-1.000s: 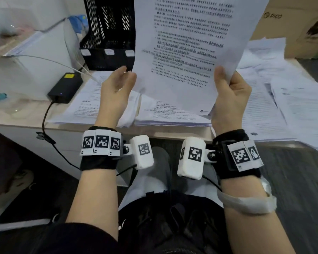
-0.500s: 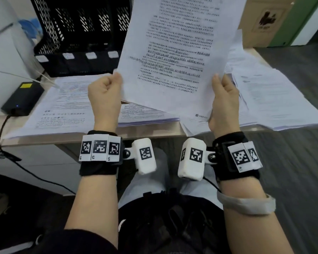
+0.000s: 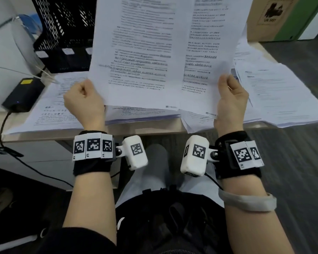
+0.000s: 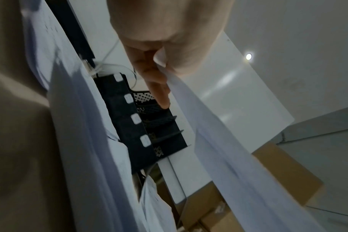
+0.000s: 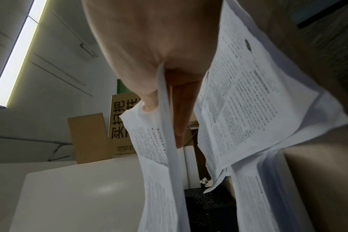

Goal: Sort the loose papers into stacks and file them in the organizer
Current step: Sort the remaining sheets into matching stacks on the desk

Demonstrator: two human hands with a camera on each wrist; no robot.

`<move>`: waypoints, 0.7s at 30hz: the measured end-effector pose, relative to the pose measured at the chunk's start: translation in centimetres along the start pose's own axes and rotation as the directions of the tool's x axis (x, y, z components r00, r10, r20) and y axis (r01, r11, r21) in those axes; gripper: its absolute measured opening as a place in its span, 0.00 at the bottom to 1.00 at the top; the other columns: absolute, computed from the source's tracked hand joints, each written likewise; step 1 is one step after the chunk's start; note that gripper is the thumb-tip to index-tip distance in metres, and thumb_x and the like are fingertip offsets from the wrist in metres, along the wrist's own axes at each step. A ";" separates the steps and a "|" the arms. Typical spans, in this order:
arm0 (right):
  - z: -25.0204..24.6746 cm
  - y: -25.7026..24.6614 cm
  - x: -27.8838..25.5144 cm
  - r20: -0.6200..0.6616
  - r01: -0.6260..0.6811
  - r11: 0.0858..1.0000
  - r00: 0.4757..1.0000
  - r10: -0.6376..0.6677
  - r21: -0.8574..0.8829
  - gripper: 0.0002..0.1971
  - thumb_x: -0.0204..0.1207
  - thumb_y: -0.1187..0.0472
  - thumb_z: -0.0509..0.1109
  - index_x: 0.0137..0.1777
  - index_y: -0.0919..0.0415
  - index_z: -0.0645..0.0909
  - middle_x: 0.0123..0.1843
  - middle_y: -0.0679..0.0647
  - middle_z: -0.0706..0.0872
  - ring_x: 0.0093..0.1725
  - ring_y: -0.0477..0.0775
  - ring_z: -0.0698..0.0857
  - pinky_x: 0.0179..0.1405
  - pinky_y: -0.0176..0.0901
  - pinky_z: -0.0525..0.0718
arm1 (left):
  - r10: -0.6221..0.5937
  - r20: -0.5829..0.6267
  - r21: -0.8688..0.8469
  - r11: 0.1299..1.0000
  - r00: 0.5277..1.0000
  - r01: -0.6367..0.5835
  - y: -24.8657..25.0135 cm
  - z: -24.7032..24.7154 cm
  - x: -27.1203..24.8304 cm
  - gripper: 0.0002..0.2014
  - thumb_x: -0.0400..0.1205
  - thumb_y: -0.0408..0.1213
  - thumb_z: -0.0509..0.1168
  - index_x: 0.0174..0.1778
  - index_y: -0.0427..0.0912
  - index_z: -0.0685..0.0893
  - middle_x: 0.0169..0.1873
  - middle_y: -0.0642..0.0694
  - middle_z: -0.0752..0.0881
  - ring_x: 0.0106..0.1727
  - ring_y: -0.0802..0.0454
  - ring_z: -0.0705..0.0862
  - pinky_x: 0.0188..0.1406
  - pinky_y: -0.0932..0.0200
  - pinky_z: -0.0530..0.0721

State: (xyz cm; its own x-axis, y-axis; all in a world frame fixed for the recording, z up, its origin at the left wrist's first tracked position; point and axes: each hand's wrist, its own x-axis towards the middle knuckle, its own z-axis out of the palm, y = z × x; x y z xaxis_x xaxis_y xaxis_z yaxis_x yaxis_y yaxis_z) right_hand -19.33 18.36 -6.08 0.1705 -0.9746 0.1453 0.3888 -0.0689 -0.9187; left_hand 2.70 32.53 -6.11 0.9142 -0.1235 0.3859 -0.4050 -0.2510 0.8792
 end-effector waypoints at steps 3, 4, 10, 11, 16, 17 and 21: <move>-0.3 0.6 -0.1 -0.008 0.042 0.998 0.999 -0.042 -0.054 0.10 0.81 0.60 0.65 0.38 0.55 0.84 0.43 0.58 0.81 0.48 0.53 0.78 0.59 0.55 0.79 | -0.054 -0.036 0.103 0.993 0.998 0.057 -1.6 -1.0 0.2 0.23 0.82 0.32 0.57 0.20 0.43 0.59 0.20 0.49 0.59 0.22 0.59 0.58 0.24 0.62 0.58; -0.5 0.8 -0.2 -0.014 0.049 0.997 0.999 -0.050 -0.060 0.11 0.82 0.61 0.65 0.39 0.56 0.84 0.43 0.56 0.82 0.47 0.52 0.79 0.59 0.52 0.81 | -0.077 -0.055 0.111 0.990 0.996 0.082 -1.9 -1.2 0.1 0.22 0.82 0.31 0.57 0.20 0.40 0.60 0.20 0.49 0.59 0.23 0.59 0.57 0.24 0.62 0.58; -0.7 1.5 -0.5 -0.087 0.142 0.987 0.985 -0.148 -0.071 0.14 0.83 0.65 0.62 0.34 0.59 0.75 0.30 0.41 0.77 0.34 0.39 0.73 0.41 0.30 0.76 | -0.148 -0.119 0.193 0.966 0.982 0.169 -3.4 -2.4 -0.1 0.19 0.80 0.30 0.56 0.21 0.38 0.61 0.20 0.47 0.59 0.23 0.54 0.58 0.26 0.60 0.59; -0.6 1.5 -0.4 -0.108 0.161 0.984 0.980 -0.168 -0.073 0.15 0.83 0.66 0.62 0.33 0.59 0.73 0.28 0.38 0.76 0.33 0.37 0.72 0.39 0.28 0.74 | -0.154 -0.123 0.201 0.964 0.980 0.177 -3.5 -2.5 0.0 0.20 0.79 0.30 0.56 0.21 0.40 0.62 0.19 0.47 0.60 0.24 0.53 0.58 0.26 0.61 0.60; 0.1 0.7 -0.8 -0.184 0.258 0.963 0.945 -0.269 -0.084 0.15 0.83 0.66 0.61 0.33 0.55 0.74 0.28 0.37 0.75 0.32 0.36 0.72 0.40 0.30 0.75 | -0.155 -0.113 0.207 0.962 0.981 0.176 -3.3 -2.7 -0.3 0.12 0.80 0.29 0.56 0.29 0.34 0.72 0.20 0.48 0.66 0.31 0.48 0.64 0.34 0.66 0.62; 0.2 0.6 -0.8 -0.198 0.273 0.958 0.938 -0.285 -0.086 0.16 0.83 0.65 0.61 0.33 0.55 0.73 0.29 0.38 0.74 0.33 0.36 0.71 0.40 0.31 0.75 | -0.148 -0.108 0.213 0.962 0.983 0.168 -3.3 -2.8 -0.3 0.12 0.80 0.29 0.56 0.31 0.33 0.75 0.22 0.44 0.72 0.34 0.48 0.66 0.35 0.66 0.63; 0.3 -0.1 -1.0 -0.245 0.323 0.944 0.912 -0.329 -0.066 0.15 0.83 0.62 0.61 0.33 0.55 0.76 0.32 0.45 0.76 0.36 0.45 0.72 0.42 0.41 0.77 | -0.129 -0.060 0.207 0.968 0.990 0.138 -3.0 -2.7 -0.8 0.13 0.80 0.31 0.57 0.39 0.28 0.85 0.37 0.30 0.85 0.39 0.37 0.77 0.42 0.55 0.77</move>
State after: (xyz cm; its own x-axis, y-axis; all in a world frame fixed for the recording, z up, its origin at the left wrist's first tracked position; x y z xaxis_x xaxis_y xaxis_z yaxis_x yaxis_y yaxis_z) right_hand -19.23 19.37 -6.04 -0.1943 -0.9184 0.3446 0.3621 -0.3937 -0.8450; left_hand 3.23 36.01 -8.28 0.9577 -0.0323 0.2858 -0.2683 -0.4591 0.8469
